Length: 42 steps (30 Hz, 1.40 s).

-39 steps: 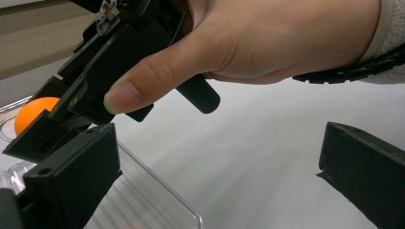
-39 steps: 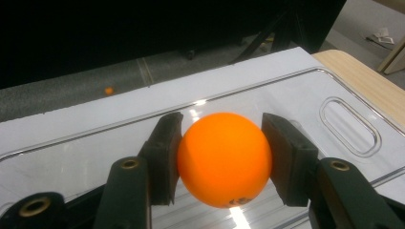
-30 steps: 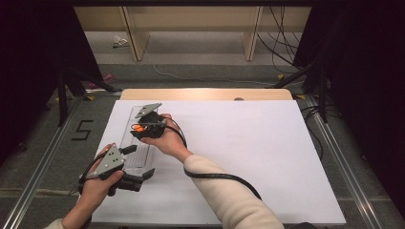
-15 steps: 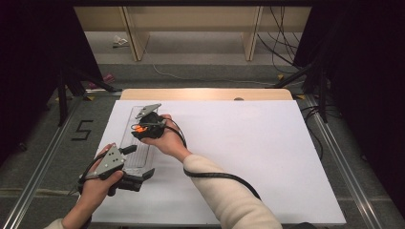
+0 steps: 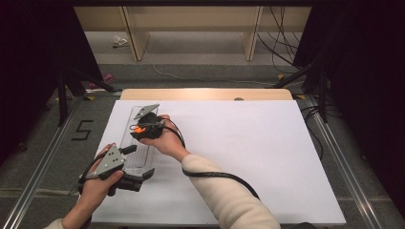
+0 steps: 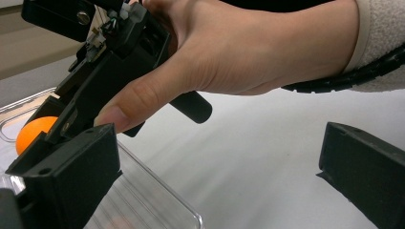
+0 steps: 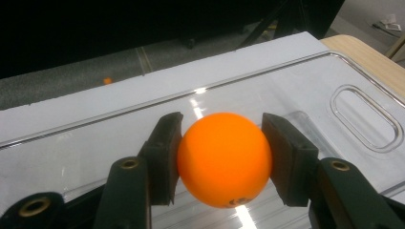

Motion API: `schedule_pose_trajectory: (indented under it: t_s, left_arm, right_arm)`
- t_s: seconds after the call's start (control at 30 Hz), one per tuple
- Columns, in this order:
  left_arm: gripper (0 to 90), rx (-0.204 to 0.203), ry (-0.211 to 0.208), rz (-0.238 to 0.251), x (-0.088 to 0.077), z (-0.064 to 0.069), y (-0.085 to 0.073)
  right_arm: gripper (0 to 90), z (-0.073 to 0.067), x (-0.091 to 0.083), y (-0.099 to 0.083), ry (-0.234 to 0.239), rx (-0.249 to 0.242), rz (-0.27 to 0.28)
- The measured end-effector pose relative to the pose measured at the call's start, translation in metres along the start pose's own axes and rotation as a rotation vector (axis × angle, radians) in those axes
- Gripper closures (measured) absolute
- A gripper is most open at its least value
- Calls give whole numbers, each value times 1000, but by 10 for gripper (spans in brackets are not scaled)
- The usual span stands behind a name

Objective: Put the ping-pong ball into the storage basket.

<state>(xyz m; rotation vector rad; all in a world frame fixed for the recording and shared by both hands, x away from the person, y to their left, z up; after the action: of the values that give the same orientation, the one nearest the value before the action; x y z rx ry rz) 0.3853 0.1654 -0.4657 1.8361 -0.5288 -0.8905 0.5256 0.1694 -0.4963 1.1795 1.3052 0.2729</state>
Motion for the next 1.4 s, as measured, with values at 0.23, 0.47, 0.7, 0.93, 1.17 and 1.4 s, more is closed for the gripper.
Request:
schedule_pose_trajectory:
  t_s: [0.23, 0.47, 0.7, 0.93, 1.17, 1.4]
  left_arm:
    - [0, -1, -2, 0, 0, 0, 0]
    - [0, -1, -2, 0, 0, 0, 0]
    - [0, -1, -2, 1, 0, 0, 0]
    - [0, 0, -1, 1, 0, 0, 0]
    - [0, -1, -2, 1, 0, 0, 0]
    - [0, 0, -3, 0, 0, 0, 0]
  right_arm:
    - [511, -2, 2, -1, 3, -3, -11]
    - [511, -2, 6, -3, 4, 1, -19]
    - [511, -1, 8, -5, 3, 1, -28]
    - [511, -1, 10, -6, 6, 1, -34]
    - [510, -1, 11, -7, 4, 5, -36]
    - [510, -1, 12, -7, 4, 2, -35]
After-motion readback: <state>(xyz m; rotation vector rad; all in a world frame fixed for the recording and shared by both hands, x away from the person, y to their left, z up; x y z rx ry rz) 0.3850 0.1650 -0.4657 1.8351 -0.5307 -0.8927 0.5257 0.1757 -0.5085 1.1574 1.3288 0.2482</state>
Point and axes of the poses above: each handheld gripper's, and its own axes: x roughly forward along the jaws, y roughly out of its top, z roughly to its right, the point moved 9 cm from there along x, roughly forward along the jaws, and after that the axes turned 13 degrees about x, right-handed, at the moved point
